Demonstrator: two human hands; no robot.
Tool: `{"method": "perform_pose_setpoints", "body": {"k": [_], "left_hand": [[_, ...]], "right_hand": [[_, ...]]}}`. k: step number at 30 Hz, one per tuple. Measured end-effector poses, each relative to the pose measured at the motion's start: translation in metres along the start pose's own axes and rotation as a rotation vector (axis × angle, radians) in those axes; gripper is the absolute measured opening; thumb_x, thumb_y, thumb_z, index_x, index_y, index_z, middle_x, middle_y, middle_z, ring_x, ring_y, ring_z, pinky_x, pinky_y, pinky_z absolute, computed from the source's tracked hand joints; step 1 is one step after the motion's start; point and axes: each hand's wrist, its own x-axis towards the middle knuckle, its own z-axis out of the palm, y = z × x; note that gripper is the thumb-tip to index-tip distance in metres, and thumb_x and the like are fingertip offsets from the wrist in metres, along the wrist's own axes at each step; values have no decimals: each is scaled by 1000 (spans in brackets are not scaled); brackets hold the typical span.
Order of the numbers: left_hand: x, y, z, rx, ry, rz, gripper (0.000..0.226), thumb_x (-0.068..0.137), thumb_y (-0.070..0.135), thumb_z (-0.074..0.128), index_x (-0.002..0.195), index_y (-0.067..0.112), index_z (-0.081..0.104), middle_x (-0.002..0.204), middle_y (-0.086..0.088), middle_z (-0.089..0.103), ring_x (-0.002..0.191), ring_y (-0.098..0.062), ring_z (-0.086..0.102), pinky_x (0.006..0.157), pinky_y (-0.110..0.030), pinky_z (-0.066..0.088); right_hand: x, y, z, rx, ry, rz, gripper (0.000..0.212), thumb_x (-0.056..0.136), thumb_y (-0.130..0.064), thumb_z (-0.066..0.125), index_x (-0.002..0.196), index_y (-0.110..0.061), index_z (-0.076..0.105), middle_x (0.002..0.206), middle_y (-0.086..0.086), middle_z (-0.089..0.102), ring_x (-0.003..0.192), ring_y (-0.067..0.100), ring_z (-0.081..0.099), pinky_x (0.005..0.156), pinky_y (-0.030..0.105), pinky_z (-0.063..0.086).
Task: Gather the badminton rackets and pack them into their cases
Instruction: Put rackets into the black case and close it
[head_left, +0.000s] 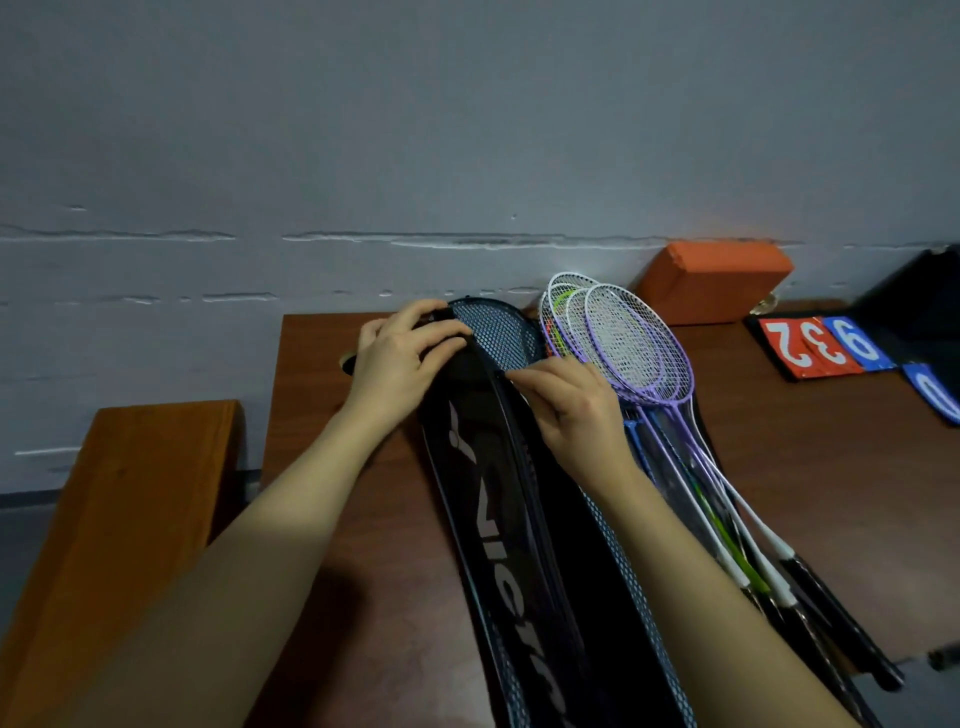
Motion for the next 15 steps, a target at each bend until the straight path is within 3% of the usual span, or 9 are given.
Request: {"method": "perform_pose_setpoints", "body": {"k": [5, 12, 15], "left_hand": [[5, 2, 17, -9, 51, 8, 29, 86, 44, 48, 100, 30, 69, 120, 5, 58, 109, -14, 53, 92, -34, 31], [9, 6, 32, -27, 73, -38, 24, 89, 36, 53, 105, 26, 69, 123, 2, 57, 114, -19, 51, 94, -32, 27], [8, 20, 30, 11, 53, -68, 23, 91, 26, 54, 110, 22, 66, 130, -4, 53, 121, -24, 46, 98, -38, 27]], "right_hand": [[-34, 6, -11, 17, 18, 82, 17, 87, -10, 57, 99, -6, 69, 88, 7, 66, 76, 29, 61, 62, 43, 49], [-80, 6, -24, -13, 54, 171, 19, 90, -14, 54, 97, -4, 69, 85, 7, 66, 75, 26, 63, 60, 42, 50], [-87, 5, -25, -18, 60, 191, 18, 89, -14, 55, 97, -5, 69, 86, 6, 67, 76, 24, 64, 60, 43, 50]]}}
